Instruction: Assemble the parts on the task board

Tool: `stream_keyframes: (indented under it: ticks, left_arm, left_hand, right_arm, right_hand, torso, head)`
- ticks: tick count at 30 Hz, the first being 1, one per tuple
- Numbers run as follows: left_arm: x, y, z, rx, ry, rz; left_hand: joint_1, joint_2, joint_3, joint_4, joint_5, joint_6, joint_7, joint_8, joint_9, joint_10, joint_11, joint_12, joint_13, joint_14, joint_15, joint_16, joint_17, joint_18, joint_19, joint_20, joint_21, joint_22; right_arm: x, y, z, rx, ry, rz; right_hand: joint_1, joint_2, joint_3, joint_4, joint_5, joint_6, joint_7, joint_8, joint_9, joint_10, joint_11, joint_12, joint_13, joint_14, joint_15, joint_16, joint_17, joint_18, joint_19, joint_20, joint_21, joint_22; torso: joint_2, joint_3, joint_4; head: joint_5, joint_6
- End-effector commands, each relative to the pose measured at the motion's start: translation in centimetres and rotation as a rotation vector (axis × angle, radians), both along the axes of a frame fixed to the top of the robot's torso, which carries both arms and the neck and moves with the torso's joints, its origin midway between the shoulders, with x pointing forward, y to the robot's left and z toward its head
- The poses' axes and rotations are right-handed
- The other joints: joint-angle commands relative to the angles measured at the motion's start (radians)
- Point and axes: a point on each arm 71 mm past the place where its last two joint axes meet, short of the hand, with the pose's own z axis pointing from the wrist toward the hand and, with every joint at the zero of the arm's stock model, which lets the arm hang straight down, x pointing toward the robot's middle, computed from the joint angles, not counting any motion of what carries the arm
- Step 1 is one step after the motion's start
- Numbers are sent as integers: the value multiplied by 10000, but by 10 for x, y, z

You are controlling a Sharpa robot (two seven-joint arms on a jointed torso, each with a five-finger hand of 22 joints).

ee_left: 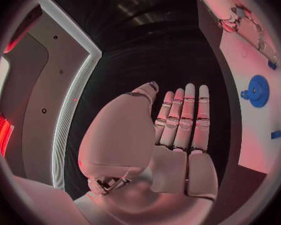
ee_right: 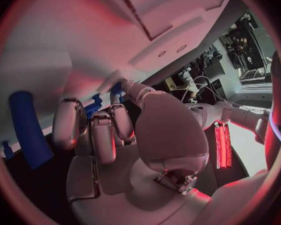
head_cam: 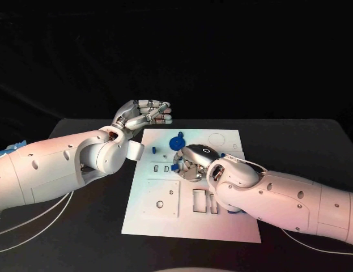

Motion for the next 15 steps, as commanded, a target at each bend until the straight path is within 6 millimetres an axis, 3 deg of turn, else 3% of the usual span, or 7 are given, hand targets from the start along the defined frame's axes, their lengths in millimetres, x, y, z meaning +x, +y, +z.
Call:
stream_keyframes:
  ticks: [1,15]
  left_arm:
    - [0,-1,1,-77,-40,-90]
    - [0,-1,1,-66,-21,-83]
  left_hand:
    - [-10,-72,53,13,-41,-54,256,-56,-14,5,28,-66,5,-79,-3,-40,10,136,16,80,-45,-17]
    - [-10,-72,53,13,-41,-54,256,-56,-14,5,28,-66,5,-79,-3,-40,10,136,16,80,-45,-17]
  right_arm:
    - [0,-1,-4,-487,137,39]
    - [0,-5,-5,-662,132,36]
  right_hand:
    - [10,-16,53,-23,-62,93,8,37,9,27,-56,36,152,894,1,20,2086,34,26,-4,6,6]
    - [-58,-156,16,-56,-60,8,26,-5,-21,-28,-45,-13,96,885,5,7,2050,40,3,-11,-35,-18]
  torso:
    - [-6,5,-8]
    - [-2,10,-4]
  head:
    - [15,-17]
    - [24,-32]
